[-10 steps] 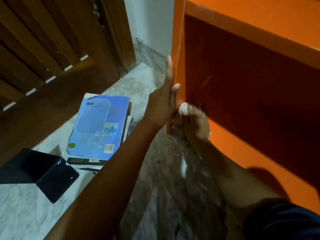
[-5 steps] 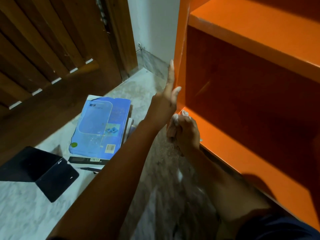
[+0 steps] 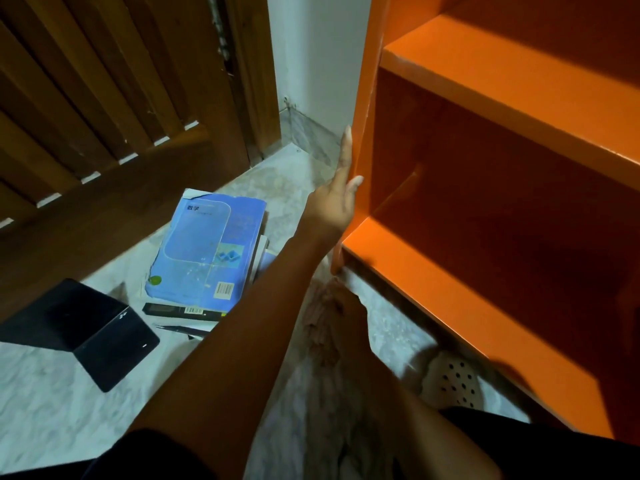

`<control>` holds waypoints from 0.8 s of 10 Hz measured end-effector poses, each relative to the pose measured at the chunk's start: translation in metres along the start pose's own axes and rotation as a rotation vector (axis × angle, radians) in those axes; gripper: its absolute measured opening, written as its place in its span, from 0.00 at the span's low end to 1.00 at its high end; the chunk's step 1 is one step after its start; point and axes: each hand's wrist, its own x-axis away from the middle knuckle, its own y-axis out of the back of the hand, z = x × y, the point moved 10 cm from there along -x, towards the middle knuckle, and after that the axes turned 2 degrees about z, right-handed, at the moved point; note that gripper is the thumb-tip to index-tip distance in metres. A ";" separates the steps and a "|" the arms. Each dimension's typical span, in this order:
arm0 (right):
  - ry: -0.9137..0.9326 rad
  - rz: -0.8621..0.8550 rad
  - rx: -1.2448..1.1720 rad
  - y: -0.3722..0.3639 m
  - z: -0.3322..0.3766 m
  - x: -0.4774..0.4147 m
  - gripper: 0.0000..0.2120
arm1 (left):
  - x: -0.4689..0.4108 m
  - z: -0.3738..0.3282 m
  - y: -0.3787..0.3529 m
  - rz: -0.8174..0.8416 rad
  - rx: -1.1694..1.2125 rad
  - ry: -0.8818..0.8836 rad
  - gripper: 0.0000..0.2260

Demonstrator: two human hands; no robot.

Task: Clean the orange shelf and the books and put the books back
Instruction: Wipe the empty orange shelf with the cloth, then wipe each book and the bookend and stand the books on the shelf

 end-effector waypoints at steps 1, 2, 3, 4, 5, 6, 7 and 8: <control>-0.013 -0.022 -0.098 0.008 0.021 -0.011 0.13 | -0.002 0.007 0.003 0.042 0.026 0.024 0.31; -0.051 -0.062 -0.166 -0.003 0.030 -0.020 0.13 | 0.002 0.012 0.016 0.115 0.056 0.029 0.27; -0.099 -0.132 -0.319 -0.015 0.037 -0.029 0.10 | 0.009 0.022 0.047 0.132 0.003 0.031 0.20; -0.098 -0.122 -0.360 -0.035 0.049 -0.042 0.10 | 0.025 0.054 0.083 0.078 -0.017 0.158 0.16; -0.127 -0.081 -0.309 -0.069 0.037 -0.061 0.09 | 0.047 0.104 0.122 -0.044 -0.023 0.352 0.15; -0.175 -0.058 -0.270 -0.082 0.051 -0.066 0.12 | 0.080 0.152 0.149 -0.101 -0.084 0.520 0.12; -0.201 -0.097 -0.245 -0.092 0.049 -0.080 0.14 | 0.117 0.192 0.170 -0.177 -0.124 0.684 0.15; -0.234 -0.150 -0.196 -0.106 0.045 -0.097 0.15 | 0.146 0.234 0.178 -0.129 -0.235 0.838 0.15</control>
